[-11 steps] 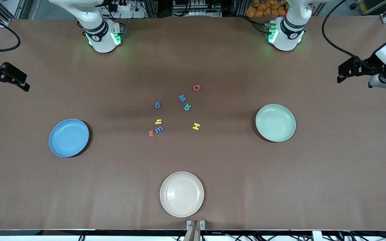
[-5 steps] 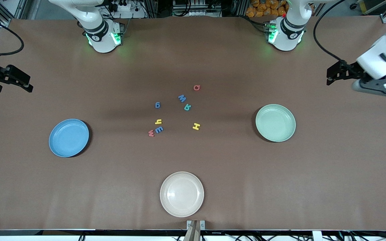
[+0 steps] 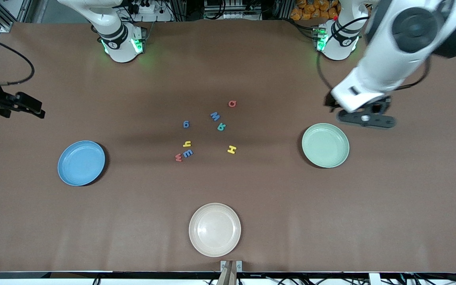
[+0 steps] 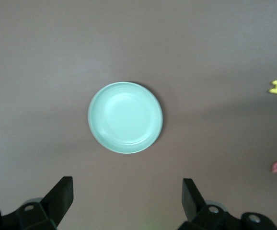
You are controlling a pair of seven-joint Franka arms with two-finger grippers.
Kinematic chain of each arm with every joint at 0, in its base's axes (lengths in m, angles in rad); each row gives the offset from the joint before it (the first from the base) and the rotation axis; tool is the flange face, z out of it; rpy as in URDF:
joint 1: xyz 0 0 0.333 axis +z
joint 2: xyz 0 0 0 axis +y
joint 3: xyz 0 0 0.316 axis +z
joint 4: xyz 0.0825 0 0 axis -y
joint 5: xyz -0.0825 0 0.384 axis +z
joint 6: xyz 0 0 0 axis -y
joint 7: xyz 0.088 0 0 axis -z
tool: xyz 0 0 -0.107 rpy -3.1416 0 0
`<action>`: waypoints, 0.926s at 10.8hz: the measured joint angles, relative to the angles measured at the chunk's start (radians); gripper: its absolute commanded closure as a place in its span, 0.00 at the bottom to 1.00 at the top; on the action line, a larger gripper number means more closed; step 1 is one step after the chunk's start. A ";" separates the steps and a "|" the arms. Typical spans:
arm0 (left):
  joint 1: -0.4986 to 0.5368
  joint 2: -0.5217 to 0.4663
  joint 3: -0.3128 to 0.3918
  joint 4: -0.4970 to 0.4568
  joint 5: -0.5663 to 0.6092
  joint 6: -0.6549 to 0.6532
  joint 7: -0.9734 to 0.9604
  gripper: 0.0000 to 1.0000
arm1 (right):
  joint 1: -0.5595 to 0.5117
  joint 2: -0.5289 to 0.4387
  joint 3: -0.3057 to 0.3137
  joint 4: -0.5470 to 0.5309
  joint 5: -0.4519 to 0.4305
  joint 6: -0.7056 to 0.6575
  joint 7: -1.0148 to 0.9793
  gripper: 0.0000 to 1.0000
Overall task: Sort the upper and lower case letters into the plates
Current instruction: 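Move the left gripper over the yellow H while the right gripper moves out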
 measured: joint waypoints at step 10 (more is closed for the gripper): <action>-0.177 0.357 -0.015 -0.020 -0.160 0.490 -0.976 0.00 | 0.010 0.224 0.001 -0.003 -0.001 0.188 0.071 0.00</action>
